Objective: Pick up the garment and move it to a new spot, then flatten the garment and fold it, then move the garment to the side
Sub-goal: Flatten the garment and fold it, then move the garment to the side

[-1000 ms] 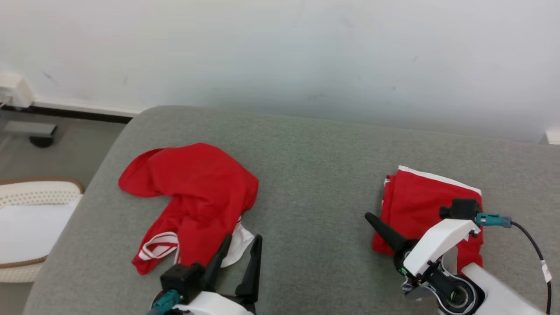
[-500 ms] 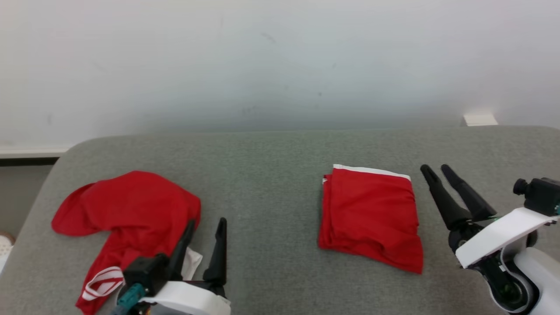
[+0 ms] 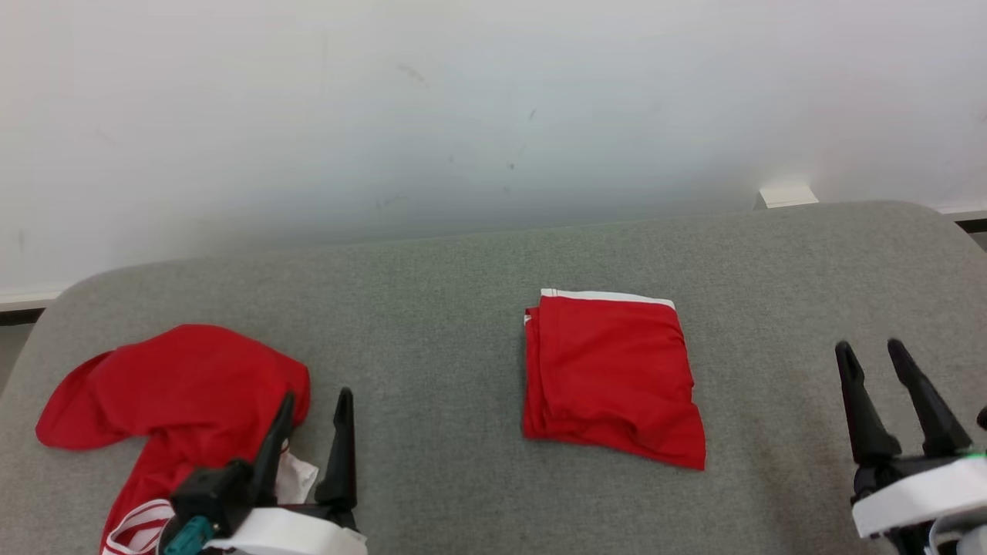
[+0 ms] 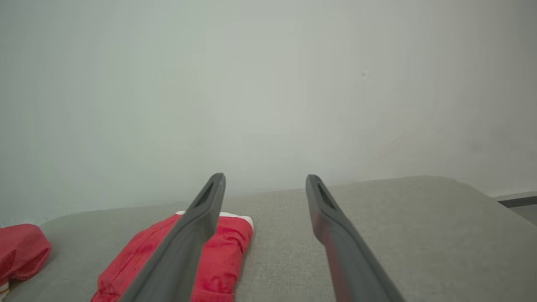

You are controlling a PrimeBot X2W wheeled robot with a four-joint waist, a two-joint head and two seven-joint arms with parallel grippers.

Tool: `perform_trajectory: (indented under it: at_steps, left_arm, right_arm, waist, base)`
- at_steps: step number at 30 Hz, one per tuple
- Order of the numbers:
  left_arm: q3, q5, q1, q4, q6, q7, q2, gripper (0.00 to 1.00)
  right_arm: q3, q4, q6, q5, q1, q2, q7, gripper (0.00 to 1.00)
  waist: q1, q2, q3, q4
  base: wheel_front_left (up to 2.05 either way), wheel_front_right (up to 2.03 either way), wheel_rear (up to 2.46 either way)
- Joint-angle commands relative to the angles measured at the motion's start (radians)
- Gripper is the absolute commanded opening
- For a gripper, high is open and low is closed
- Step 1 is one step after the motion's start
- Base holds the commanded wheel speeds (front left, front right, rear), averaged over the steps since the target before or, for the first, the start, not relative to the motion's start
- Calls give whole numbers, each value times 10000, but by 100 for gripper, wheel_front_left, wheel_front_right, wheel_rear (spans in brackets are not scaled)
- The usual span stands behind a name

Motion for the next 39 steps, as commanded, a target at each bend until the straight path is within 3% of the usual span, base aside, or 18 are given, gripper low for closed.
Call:
perform_trajectory:
  at_steps: [1, 6, 15, 22, 28, 39]
  left_arm:
    - [52, 123, 132, -51, -14, -1, 12, 100]
    - [282, 483, 492, -155, -11, -1, -71, 100]
    - [361, 664, 573, -251, -100, -1, -120, 100]
    - [80, 588, 360, -197, -159, -1, -132, 100]
    - [-262, 459, 180, -106, -49, -1, -130, 100]
    - [-566, 398, -133, -150, 55, -1, -131, 100]
  right_arm:
    - [-74, -11, 3, -61, 233, 89, -23, 100]
    - [-1123, -257, 4, -1047, 1329, 1085, -26, 100]
    - [-953, 5, 4, -1561, 1198, 1211, 75, 100]
    - [-710, 991, 4, -1213, 225, 1454, 1072, 100]
    - [-788, 2299, 3, -775, -1234, 1547, 2170, 100]
    - [-977, 5892, 3, -470, -3628, 1703, 4216, 100]
  waist:
    - [0, 0, -12, -3]
    - [0, 0, -83, 8]
    - [0, 0, -90, 74]
    - [0, 0, 83, 452]
    - [0, 0, 381, 1154]
    - [0, 0, 962, 2308]
  base:
    - [0, 0, 0]
    - [0, 0, 0]
    - [0, 0, 0]
    - [0, 0, 0]
    - [0, 0, 0]
    - [0, 0, 0]
